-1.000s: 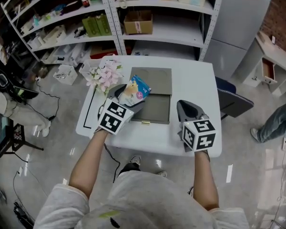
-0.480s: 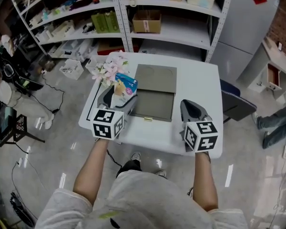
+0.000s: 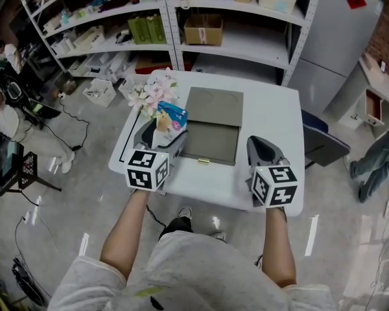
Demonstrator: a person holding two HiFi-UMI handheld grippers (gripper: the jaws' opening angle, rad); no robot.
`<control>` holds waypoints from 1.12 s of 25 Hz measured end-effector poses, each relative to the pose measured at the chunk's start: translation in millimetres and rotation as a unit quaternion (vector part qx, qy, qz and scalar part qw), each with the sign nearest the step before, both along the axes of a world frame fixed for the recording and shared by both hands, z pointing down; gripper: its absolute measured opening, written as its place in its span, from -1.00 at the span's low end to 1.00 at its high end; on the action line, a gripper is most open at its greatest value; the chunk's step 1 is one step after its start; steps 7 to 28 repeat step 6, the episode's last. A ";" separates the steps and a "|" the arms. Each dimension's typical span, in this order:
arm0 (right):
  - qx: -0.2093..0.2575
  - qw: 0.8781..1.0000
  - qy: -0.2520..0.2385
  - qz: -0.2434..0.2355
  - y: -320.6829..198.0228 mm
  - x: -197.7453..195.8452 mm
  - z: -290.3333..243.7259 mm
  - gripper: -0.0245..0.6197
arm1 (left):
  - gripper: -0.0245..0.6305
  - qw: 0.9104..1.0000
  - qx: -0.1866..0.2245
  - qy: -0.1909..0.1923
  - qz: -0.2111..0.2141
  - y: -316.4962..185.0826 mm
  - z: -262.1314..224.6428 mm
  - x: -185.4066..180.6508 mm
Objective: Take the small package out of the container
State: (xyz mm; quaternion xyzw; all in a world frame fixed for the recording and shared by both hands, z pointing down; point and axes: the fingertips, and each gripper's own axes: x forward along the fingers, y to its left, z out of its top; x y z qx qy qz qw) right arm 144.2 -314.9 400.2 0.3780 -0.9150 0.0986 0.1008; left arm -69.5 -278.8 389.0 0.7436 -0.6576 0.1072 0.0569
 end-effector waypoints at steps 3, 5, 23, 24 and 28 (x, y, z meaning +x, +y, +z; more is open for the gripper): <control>-0.001 1.000 0.001 0.001 -1.0 0.3 1.7 -0.90 | 0.31 1.000 0.000 0.000 0.002 -1.5 1.0 0.4; -0.002 1.000 0.001 0.001 -1.8 0.7 2.2 -0.90 | 0.31 1.000 -0.001 -0.002 0.003 -2.2 2.6 0.6; -0.002 1.000 0.001 0.002 -2.2 0.9 2.3 -0.90 | 0.31 1.000 -0.003 -0.002 0.003 -2.5 3.5 0.6; -0.002 1.000 0.001 0.002 -2.2 0.9 2.3 -0.90 | 0.31 1.000 -0.003 -0.002 0.003 -2.5 3.5 0.6; -0.002 1.000 0.001 0.002 -2.2 0.9 2.3 -0.90 | 0.31 1.000 -0.003 -0.002 0.003 -2.5 3.5 0.6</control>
